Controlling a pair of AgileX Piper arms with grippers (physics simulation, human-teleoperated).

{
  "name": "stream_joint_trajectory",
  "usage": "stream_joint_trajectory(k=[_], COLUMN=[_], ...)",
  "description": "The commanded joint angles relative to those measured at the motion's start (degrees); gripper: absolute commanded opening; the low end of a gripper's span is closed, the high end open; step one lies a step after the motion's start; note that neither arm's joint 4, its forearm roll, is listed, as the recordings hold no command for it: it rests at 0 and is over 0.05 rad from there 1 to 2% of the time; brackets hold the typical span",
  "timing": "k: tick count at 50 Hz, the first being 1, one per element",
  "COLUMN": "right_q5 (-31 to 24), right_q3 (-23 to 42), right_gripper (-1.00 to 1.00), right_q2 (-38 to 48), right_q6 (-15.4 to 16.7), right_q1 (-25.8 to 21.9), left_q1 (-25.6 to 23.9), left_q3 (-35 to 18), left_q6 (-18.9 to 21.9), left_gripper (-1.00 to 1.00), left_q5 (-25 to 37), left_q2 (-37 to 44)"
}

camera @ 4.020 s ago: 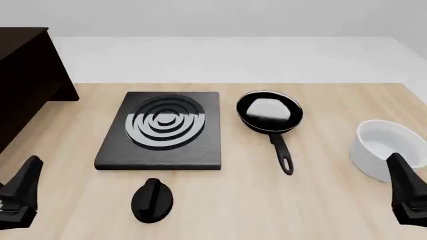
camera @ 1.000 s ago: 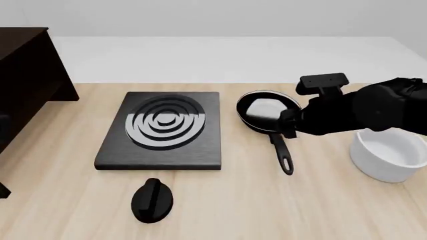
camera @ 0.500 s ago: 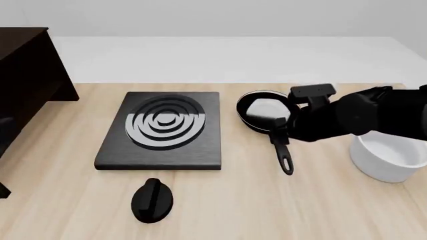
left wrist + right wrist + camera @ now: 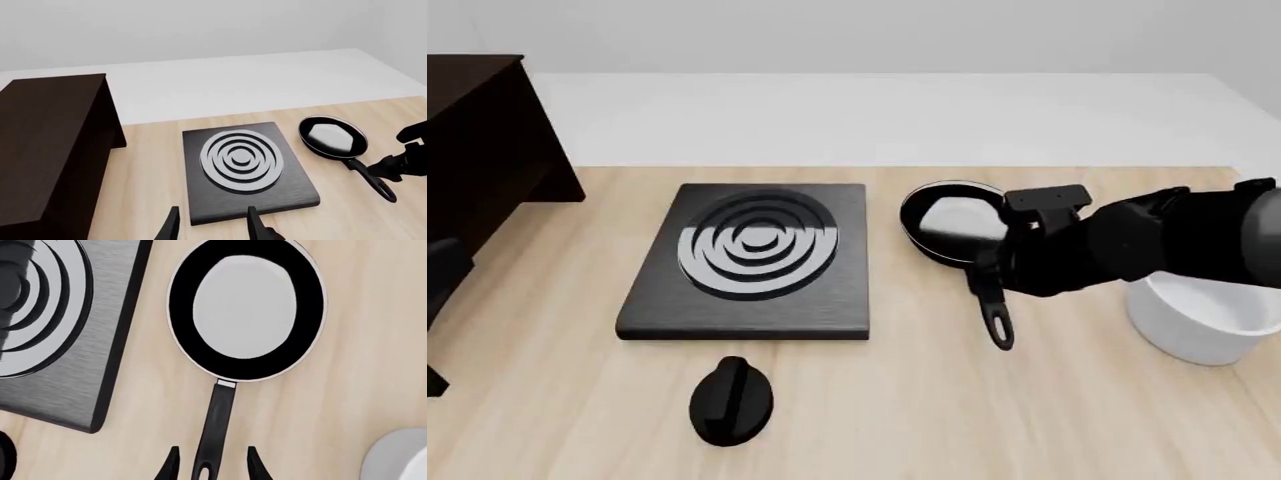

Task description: Put the frying pan on the cabinet shelf.

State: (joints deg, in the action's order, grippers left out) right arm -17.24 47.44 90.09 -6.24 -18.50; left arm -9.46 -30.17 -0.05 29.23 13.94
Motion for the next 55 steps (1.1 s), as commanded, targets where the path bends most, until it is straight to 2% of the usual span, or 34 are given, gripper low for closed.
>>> stream_joint_trajectory(k=[1, 11, 55], right_q5=[0.5, 1.42, 3.78], right_q3=[-0.36, -0.33, -1.51], right_gripper=[1.0, 1.0, 1.0], right_q2=[1.83, 4.15, 7.45], right_q6=[0.74, 1.44, 1.03], right_q1=[0.57, 0.98, -0.22], left_q1=[0.15, 0.38, 0.24], left_q3=[-0.09, 0.14, 0.37], left_q6=[0.06, 0.14, 0.58], left_gripper=[1.0, 1.0, 1.0], left_q5=[0.09, 0.0, 0.03], left_q2=[0.12, 0.1, 0.08])
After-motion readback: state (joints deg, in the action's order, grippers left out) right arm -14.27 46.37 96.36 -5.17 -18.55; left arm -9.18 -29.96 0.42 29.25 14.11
